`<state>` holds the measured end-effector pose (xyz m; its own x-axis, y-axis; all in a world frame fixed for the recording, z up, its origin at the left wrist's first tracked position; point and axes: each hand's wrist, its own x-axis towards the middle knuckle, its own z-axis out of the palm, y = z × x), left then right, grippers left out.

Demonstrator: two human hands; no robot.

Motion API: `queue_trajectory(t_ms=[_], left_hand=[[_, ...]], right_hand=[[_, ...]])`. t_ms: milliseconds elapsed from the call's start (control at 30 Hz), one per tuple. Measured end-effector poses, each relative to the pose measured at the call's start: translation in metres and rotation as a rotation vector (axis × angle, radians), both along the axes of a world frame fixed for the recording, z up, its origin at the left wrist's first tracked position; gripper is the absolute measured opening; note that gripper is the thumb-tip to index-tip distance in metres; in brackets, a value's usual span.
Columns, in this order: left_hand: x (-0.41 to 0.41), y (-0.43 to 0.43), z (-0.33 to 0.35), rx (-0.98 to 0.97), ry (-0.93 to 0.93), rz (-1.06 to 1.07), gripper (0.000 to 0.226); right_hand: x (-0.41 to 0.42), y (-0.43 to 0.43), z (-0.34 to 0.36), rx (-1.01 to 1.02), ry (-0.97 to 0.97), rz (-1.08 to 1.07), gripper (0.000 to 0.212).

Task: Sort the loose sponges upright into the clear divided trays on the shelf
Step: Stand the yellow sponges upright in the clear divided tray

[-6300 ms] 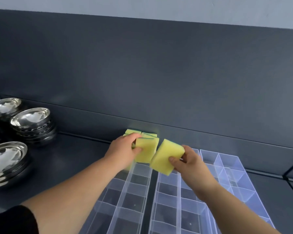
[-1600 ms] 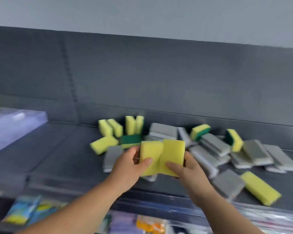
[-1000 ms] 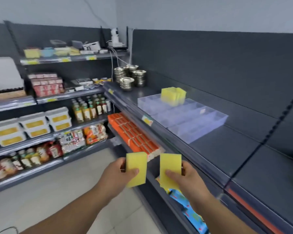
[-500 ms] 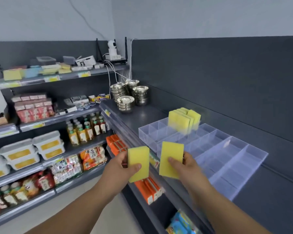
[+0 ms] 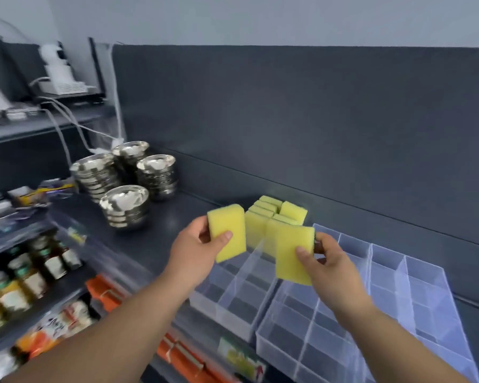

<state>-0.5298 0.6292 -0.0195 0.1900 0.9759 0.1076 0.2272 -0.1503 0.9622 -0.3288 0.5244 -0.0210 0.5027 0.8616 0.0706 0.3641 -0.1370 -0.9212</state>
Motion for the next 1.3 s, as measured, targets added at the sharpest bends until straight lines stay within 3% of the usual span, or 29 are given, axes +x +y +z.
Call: queue_trajectory(t_ms=[167,333,500,567,733,933,1000,1133,1300], left_hand=[[0.010,0.072,-0.005,-0.033,0.054,-0.238,0.028],[0.035,0.122,-0.022,-0.064,0.207,-0.515,0.036],[0.047,0.144,-0.034,0.038,0.335,-0.622,0.043],[0.046,0.152,-0.037,0.069,0.360,-0.659,0.042],[0.040,0.159,-0.040,0.026,0.332,-0.799,0.048],[0.039,0.154,-0.050,0.119,0.343,-0.762,0.049],[0.038,0.151,-0.053,0.113,0.319,-0.746,0.049],[0.034,0.146,-0.055,0.145,0.300,-0.721,0.052],[0.027,0.140,-0.054,0.183,0.285,-0.639,0.051]], right_hand=[[-0.019,0.038,-0.001,0.017,0.162,-0.126,0.023],[-0.025,0.057,-0.004,0.002,0.307,-0.094,0.027],[-0.033,0.083,-0.012,0.035,0.461,-0.070,0.032],[-0.038,0.090,-0.018,-0.004,0.370,-0.096,0.032],[-0.045,0.096,-0.024,-0.225,-0.160,-0.163,0.030],[-0.055,0.118,-0.027,-0.396,-0.555,-0.069,0.037],[-0.058,0.120,-0.029,-0.432,-0.543,-0.079,0.036],[-0.058,0.111,-0.029,-0.366,-0.318,-0.153,0.034],[-0.059,0.094,-0.030,-0.285,-0.348,-0.151,0.054]])
